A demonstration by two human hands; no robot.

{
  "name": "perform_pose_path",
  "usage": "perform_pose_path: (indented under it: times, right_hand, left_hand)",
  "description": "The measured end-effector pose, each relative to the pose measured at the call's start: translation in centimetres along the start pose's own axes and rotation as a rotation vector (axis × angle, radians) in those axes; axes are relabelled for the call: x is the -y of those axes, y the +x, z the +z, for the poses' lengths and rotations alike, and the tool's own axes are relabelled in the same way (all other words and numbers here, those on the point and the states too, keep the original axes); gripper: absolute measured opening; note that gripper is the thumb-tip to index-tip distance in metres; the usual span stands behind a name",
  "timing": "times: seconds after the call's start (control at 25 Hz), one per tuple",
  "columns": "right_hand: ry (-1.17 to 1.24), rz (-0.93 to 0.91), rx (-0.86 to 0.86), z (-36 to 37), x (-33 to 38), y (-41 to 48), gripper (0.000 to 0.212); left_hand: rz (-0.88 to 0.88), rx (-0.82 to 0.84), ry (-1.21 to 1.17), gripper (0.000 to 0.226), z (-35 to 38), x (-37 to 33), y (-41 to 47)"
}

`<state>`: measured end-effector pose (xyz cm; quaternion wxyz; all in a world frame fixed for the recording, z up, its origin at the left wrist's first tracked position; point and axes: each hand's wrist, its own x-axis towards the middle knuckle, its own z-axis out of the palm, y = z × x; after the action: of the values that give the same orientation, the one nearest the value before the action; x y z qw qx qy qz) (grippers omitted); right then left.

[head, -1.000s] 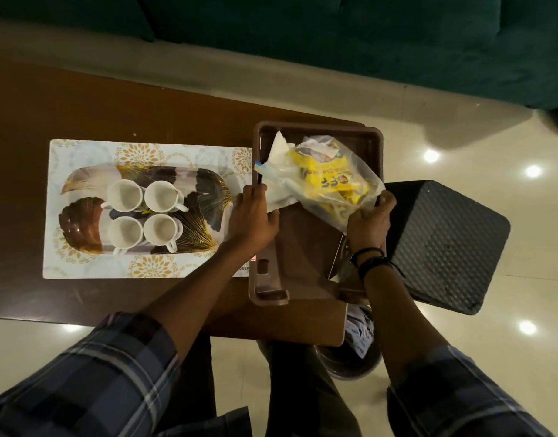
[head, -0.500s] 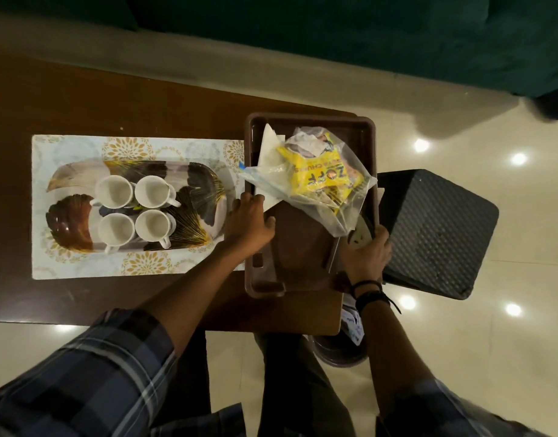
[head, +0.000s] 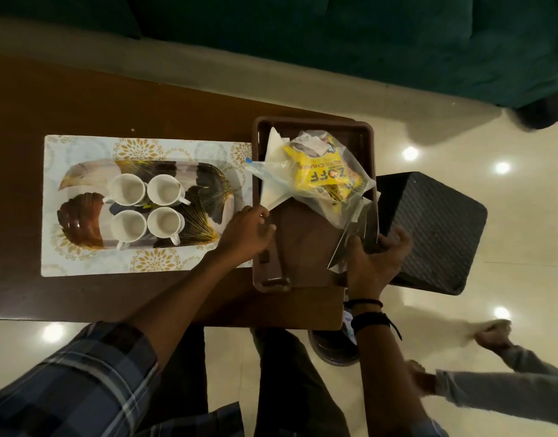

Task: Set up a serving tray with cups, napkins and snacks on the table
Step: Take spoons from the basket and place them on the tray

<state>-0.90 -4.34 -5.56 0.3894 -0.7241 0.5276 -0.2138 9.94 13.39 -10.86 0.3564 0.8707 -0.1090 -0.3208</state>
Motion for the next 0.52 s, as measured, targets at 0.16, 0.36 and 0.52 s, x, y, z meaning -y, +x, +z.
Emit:
perform_pose_path:
  times: [0.16, 0.36, 0.52]
  right_hand:
    - [0.167, -0.093, 0.074, 1.6, 3.0, -3.5, 0.065]
    - [0.272, -0.104, 0.396, 6.0, 5.9, -7.0, 0.059]
    - [0.113, -0.064, 0.669, 10.7, 7.2, -8.8, 0.041]
  left_hand:
    - [-0.014, 0.009, -0.186, 0.022, -1.2, 1.2, -0.8]
    - [-0.198, 0.083, -0.596, 0.022, -4.0, 2.8, -1.3]
    - [-0.301, -0.029, -0.739, 0.024, -5.6, 5.7, -1.7]
